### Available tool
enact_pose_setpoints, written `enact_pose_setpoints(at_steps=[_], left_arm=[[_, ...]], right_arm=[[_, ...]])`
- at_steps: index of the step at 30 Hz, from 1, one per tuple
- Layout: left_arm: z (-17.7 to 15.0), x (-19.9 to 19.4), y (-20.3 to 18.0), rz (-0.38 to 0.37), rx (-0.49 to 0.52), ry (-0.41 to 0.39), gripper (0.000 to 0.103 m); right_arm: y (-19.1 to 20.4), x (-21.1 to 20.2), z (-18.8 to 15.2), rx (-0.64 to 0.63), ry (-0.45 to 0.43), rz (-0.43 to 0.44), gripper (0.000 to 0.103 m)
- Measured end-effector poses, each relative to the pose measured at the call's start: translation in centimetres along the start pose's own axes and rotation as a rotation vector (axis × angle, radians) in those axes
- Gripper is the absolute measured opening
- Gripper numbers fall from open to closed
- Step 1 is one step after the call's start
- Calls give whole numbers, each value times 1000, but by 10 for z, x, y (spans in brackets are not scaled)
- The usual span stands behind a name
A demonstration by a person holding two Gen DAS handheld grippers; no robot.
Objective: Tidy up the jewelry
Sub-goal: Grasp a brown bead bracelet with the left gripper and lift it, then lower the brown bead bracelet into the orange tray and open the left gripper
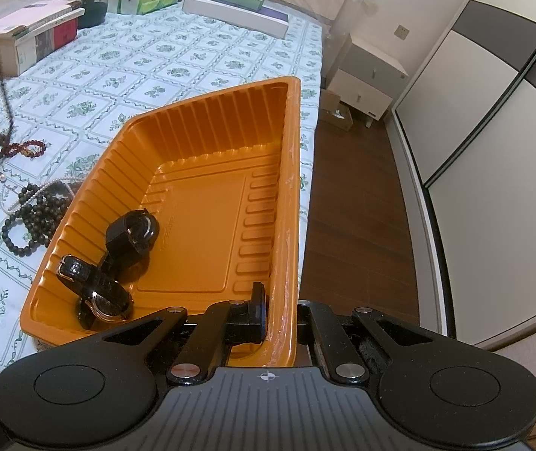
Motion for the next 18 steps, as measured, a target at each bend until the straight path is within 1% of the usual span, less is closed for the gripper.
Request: enact_pose_setpoints(at_steps=[6, 12, 15, 18], left_arm=[[27, 3, -44, -96, 30, -47, 6], [48, 6, -104, -228, 69, -80, 6], [49, 12, -132, -291, 77, -70, 6], [38, 24, -156, -346, 85, -28, 6]], right_arm=[[0, 0, 0, 0, -2, 0, 4], [-1, -1, 0, 2, -3, 3, 4], [-1, -1, 1, 4, -4, 4, 4], [-1, 0, 0, 4, -7, 6, 4]])
Point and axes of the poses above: each gripper's, at about its wrist camera, not at the fingertips, and x roughly the way its jaws point, y to its left, z to its top, the point moved 6 cm from there along x, roughly the way its jaws point, and after that the axes turned 8 degrees about -x, right-handed, at the moved point
